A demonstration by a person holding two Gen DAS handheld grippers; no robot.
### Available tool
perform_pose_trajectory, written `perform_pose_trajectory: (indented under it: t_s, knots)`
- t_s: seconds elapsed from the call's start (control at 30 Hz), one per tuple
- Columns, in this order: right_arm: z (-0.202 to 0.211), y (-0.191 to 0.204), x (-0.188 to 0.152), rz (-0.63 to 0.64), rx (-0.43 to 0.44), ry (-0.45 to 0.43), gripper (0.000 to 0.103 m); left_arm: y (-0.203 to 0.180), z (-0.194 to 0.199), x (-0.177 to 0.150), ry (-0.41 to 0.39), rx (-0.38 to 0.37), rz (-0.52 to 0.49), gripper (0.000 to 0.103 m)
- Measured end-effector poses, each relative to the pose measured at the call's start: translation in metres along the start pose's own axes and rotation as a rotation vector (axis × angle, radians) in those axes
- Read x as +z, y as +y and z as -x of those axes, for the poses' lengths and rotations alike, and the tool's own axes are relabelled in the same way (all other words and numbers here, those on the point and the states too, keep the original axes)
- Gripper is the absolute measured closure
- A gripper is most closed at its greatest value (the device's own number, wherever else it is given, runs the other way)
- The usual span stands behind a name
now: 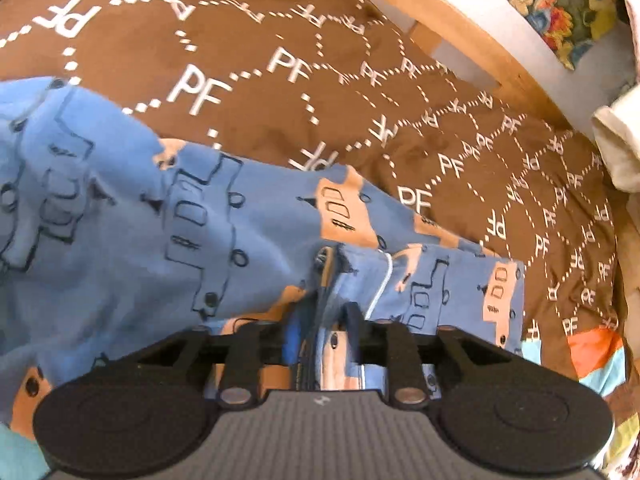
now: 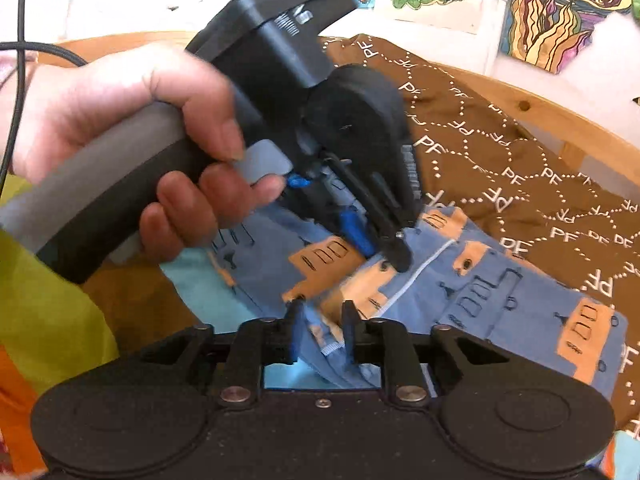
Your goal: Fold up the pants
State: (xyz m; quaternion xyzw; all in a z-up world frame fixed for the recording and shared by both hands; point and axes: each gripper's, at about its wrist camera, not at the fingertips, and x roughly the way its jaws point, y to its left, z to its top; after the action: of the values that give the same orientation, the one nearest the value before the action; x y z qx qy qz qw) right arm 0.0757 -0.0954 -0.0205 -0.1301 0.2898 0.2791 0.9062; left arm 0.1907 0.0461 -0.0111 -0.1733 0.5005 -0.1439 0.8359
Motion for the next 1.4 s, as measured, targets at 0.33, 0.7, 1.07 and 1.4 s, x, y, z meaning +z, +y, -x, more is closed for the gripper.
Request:
perform_pose_trajectory:
  t_s: [0.33, 0.7, 1.07, 1.4]
  knots:
    - [0.001, -0.139, -0.008, -0.081, -0.424, 0.008, 0.026, -0.049, -0.001, -0.011, -0.130, 0.228, -0.317, 0.037]
    - [0.002, -0.161, -0.019, -0.042, -0.462, 0.071, 0.018, -0.043, 0.003, -0.019, -0.124, 0.267, -0.297, 0.016]
    - [0.046, -0.070, -0.055, -0.017, -0.341, 0.182, 0.012, -0.053, -0.006, -0.061, -0.091, 0.361, -0.361, 0.012]
    - [0.044, -0.077, -0.056, -0.076, -0.469, 0.146, 0.011, -0.052, -0.009, -0.057, -0.076, 0.371, -0.353, 0.009]
